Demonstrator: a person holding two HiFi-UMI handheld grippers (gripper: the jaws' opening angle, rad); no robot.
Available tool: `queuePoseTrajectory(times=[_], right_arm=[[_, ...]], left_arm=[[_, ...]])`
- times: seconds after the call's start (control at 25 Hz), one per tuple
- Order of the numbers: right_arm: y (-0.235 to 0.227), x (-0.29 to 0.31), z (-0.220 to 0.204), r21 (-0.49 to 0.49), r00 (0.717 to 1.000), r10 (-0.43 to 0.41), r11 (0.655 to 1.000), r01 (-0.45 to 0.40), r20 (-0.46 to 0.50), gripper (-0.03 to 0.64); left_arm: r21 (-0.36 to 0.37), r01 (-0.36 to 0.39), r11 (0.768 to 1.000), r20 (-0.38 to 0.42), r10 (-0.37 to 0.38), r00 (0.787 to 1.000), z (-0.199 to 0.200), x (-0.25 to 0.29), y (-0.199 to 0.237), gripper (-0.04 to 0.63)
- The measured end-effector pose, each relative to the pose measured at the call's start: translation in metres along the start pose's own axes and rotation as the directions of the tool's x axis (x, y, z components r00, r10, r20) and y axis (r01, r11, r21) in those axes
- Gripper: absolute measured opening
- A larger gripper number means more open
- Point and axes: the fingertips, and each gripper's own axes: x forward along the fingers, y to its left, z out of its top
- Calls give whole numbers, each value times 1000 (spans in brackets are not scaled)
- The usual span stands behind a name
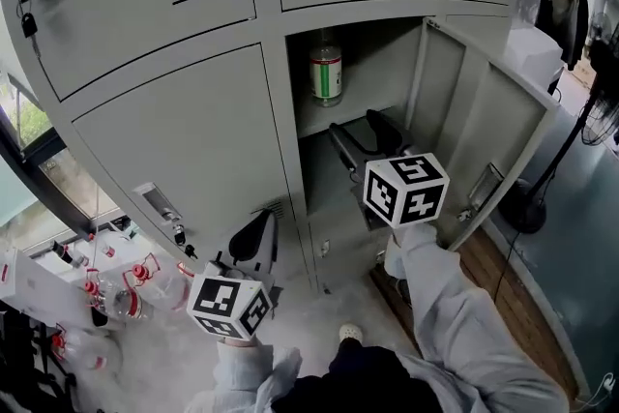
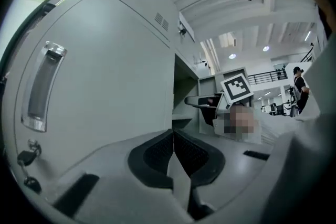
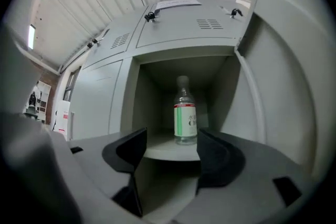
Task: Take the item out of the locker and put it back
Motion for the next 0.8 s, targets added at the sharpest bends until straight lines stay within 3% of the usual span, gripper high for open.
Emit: queuePoseTrajectory(times=[0.4,0.8], right_arm=[[-29,111,32,-56,997,66,996,-69,-48,384],[-32,152,31,-82,993,86,992,-93,-80,382]], left_arm=[[54,-115,992,27,114,993,28,26,23,9],[53,-132,990,15,132,991,24,26,28,8]])
